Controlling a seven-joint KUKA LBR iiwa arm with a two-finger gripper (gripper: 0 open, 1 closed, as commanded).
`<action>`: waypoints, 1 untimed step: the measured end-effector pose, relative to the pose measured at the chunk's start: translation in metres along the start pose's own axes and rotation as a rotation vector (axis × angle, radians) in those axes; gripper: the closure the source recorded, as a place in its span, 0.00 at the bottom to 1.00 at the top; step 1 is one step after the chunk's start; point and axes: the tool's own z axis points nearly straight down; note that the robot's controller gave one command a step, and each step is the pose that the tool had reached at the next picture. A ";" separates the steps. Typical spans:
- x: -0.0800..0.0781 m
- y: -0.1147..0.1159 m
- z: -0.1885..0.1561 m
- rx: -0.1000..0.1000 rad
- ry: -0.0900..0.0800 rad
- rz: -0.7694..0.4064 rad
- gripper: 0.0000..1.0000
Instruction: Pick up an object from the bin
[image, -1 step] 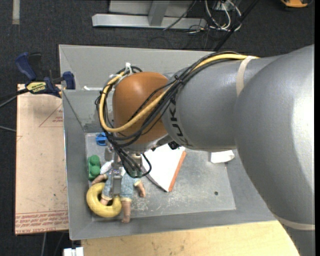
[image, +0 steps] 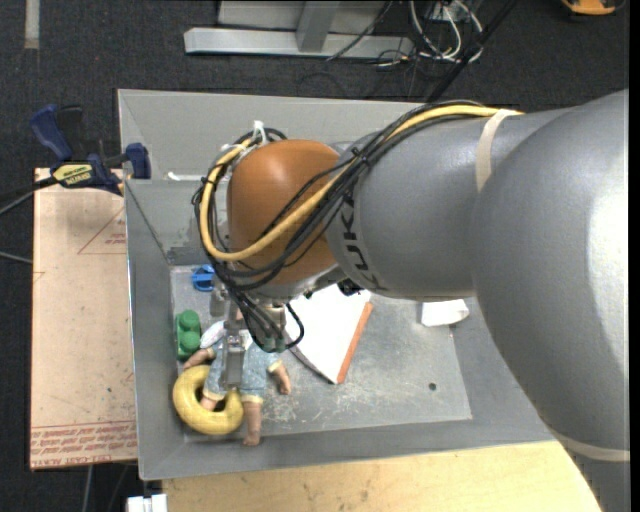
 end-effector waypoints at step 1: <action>-0.028 -0.030 0.066 -0.001 0.003 -0.098 0.00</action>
Offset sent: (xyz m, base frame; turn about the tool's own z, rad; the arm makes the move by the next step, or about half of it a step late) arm 0.0331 -0.0458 -0.0908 -0.1364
